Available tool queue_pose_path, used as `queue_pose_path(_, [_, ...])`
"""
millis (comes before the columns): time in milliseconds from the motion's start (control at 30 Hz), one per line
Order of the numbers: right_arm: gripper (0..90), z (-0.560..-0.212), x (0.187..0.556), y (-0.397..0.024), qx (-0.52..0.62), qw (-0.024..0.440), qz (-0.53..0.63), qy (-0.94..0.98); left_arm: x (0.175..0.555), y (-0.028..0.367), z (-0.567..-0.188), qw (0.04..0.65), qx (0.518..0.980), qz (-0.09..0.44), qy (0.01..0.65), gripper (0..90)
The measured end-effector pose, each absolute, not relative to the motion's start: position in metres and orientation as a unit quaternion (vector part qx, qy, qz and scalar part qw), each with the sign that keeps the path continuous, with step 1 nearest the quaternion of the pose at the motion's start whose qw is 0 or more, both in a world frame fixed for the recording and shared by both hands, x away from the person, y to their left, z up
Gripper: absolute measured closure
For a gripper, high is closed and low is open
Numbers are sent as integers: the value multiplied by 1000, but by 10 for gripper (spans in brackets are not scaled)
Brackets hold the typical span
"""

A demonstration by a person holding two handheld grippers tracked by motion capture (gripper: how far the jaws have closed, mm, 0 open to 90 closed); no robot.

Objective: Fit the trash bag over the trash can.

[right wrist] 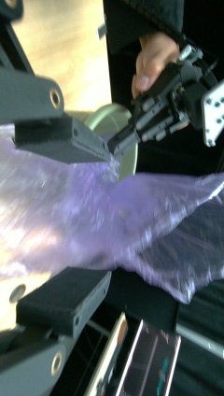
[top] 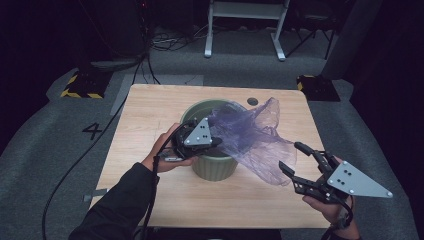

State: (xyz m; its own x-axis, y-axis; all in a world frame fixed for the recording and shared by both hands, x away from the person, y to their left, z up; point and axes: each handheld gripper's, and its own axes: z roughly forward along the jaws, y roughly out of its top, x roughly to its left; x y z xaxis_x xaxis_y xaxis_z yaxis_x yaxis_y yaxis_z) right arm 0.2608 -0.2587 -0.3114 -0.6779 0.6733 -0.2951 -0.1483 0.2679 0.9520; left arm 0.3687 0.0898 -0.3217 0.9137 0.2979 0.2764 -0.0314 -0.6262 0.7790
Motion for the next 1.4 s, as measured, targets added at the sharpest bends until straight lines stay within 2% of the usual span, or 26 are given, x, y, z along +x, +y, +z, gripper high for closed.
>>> queue_pose_path(133, [273,-309,263,-270,214,353,578,704,370,94,-326,422,882,196,79,898])
queue_pose_path(200, [258,-315,276,-271,232,314,577,718,371,96,-327,424,880,196,83,897])
queue_pose_path(267, [259,-318,280,-269,235,302,577,722,371,100,-328,429,878,195,88,897])
queue_pose_path(300, [335,-324,289,-262,233,289,568,735,372,104,-329,433,875,197,90,888])
queue_pose_path(333, [335,-324,289,-262,233,289,568,735,372,104,-329,433,875,197,90,883])
queue_pose_path(367, [529,-329,295,-256,229,283,561,744,372,106,-329,438,873,194,92,872])
queue_pose_path(400, [529,-329,295,-256,229,283,561,744,372,108,-329,440,871,195,95,872])
queue_pose_path(433, [576,-330,298,-253,224,280,560,747,373,110,-329,443,870,194,97,859])
queue_pose_path(467, [669,-332,299,-249,219,276,560,750,372,112,-329,445,869,192,99,845])
queue_pose_path(533, [761,-333,299,-241,205,279,559,753,372,115,-329,449,866,196,104,808])
queue_pose_path(567, [794,-333,298,-237,199,281,559,754,371,117,-329,451,863,198,108,772])
queue_pose_path(600, [860,-332,295,-231,182,281,563,755,371,119,-328,455,861,198,112,695])
queue_pose_path(633, [860,-332,295,-231,182,281,563,755,370,121,-328,462,857,196,115,695])
queue_pose_path(667, [898,-330,293,-224,168,284,563,758,368,123,-327,469,852,197,121,606])
queue_pose_path(700, [898,-330,293,-224,168,284,563,758,368,125,-327,473,850,195,125,606])
queue_pose_path(733, [900,-329,292,-222,165,283,563,759,366,126,-326,479,846,195,130,566])
queue_pose_path(767, [900,-328,292,-219,159,285,560,761,364,127,-325,485,841,196,140,498])
queue_pose_path(800, [900,-327,289,-211,148,288,554,767,360,128,-322,497,832,198,149,329])
queue_pose_path(833, [900,-327,289,-211,148,288,554,767,360,128,-322,497,832,198,149,298])
queue_pose_path(1033, [898,-328,287,-191,129,301,528,784,348,125,-306,551,801,182,145,195])
queue_pose_path(1400, [887,-337,289,-169,120,307,505,798,320,107,-289,581,791,161,104,158])
